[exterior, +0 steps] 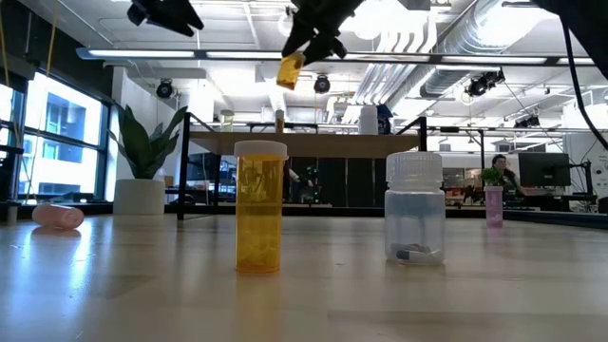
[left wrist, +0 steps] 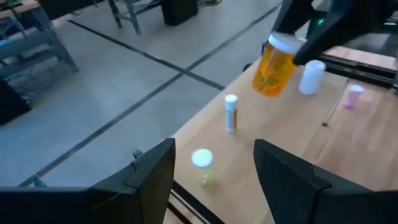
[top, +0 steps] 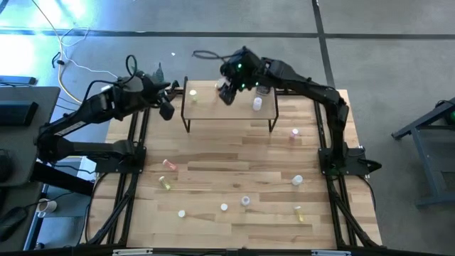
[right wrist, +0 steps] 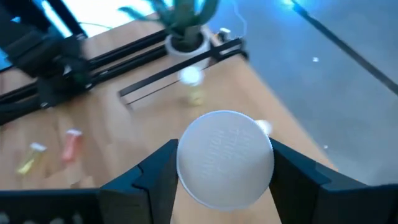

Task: Pick and place medicine bottles onto shelf by color
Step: Put the large orange pill bottle on the shelf

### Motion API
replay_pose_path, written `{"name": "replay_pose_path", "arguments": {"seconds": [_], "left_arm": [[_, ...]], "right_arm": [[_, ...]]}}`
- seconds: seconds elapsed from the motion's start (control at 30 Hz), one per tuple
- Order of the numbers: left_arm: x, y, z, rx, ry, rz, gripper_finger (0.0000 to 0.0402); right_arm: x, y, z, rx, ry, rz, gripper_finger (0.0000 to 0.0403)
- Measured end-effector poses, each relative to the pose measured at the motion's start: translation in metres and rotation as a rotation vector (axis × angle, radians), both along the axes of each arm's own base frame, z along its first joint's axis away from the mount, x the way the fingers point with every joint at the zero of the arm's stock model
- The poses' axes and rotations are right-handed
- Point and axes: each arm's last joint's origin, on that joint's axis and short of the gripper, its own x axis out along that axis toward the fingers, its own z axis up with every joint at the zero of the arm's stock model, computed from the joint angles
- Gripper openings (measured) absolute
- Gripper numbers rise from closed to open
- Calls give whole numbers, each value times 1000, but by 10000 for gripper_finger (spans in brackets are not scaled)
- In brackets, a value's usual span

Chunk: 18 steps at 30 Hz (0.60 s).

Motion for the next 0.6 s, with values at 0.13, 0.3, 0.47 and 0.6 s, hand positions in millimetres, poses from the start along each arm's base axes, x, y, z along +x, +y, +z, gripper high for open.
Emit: {"name": "replay_pose_path", "arguments": {"seconds": [0.13, 0.3, 0.47, 0.6], "left_arm": [[3, 8, -3, -9, 14, 31, 209], [8, 16, -7, -24, 37, 58, 209], [14, 24, -9, -22, 32, 72, 209], [18, 30, -10, -15, 21, 85, 209]], "right_arm": [[-12, -22, 6, -4, -10, -58, 194], [-28, -50, 10, -19, -8, -125, 194], [-46, -73, 7, 6, 25, -193, 194], [-53, -82, 3, 32, 50, -220, 194]]}}
